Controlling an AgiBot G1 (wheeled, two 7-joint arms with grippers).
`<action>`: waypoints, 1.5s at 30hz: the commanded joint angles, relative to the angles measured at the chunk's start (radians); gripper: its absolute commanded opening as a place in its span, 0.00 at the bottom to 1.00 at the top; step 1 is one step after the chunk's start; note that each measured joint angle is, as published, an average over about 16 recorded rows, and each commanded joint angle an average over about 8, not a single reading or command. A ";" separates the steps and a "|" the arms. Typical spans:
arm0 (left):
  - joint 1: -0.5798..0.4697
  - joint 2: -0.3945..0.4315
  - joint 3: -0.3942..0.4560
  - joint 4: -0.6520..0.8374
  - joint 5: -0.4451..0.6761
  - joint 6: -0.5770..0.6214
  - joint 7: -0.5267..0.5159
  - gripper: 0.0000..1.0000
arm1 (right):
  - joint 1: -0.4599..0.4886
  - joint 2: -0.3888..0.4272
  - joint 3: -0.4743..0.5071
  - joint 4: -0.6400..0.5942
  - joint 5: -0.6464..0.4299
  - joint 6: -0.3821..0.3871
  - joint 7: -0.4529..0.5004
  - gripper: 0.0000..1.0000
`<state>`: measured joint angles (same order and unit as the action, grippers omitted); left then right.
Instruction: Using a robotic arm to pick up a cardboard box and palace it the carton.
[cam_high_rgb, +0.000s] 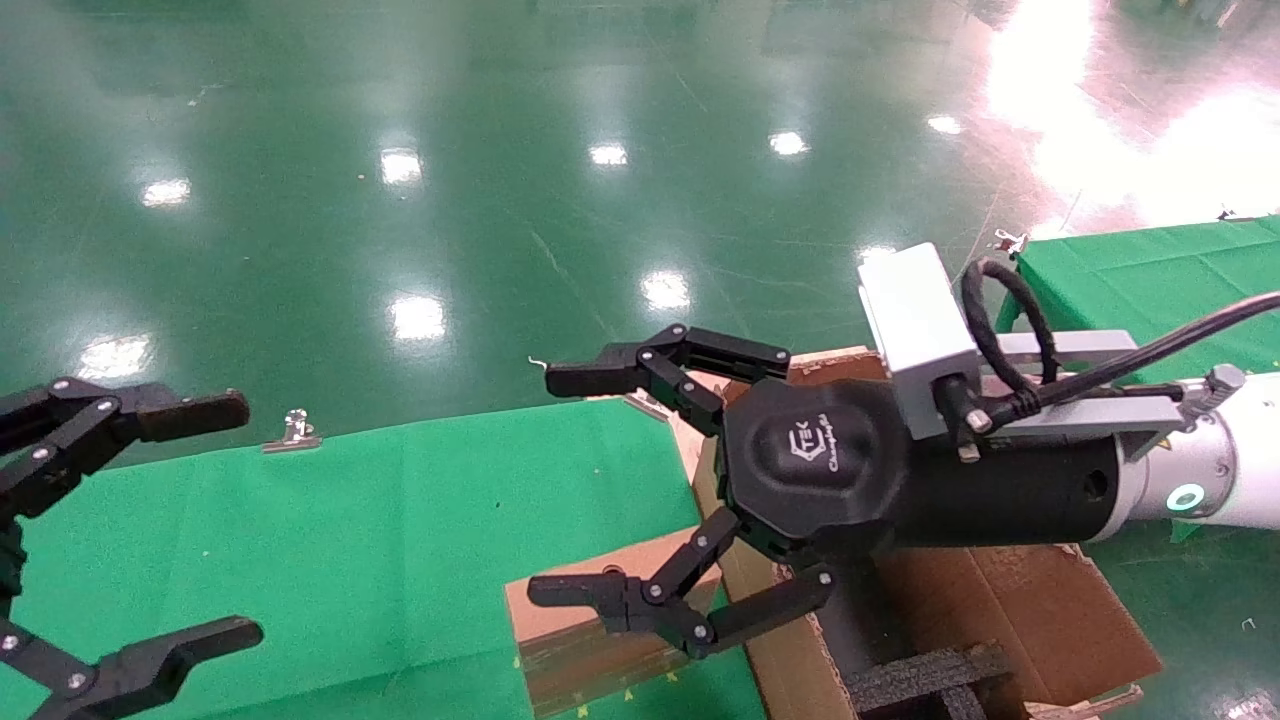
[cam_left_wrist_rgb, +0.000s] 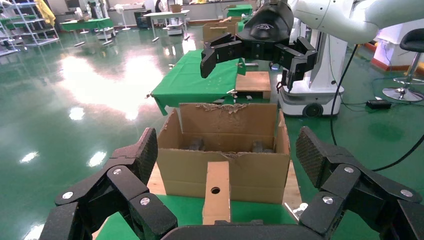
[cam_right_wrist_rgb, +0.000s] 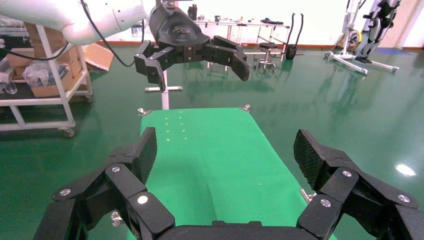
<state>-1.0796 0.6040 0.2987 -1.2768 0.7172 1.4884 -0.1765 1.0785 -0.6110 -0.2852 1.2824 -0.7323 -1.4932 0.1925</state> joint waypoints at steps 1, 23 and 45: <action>0.000 0.000 0.000 0.000 0.000 0.000 0.000 1.00 | 0.000 0.000 0.000 0.000 0.000 0.000 0.000 1.00; 0.000 0.000 0.000 0.000 0.000 0.000 0.000 0.00 | -0.001 0.000 0.001 0.000 0.000 0.000 -0.001 1.00; 0.000 0.000 0.001 0.001 0.000 0.000 0.001 0.00 | 0.252 -0.067 -0.218 -0.027 -0.450 -0.069 0.036 1.00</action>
<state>-1.0800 0.6038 0.2997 -1.2762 0.7167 1.4884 -0.1759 1.3235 -0.6853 -0.5046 1.2477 -1.1709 -1.5595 0.2196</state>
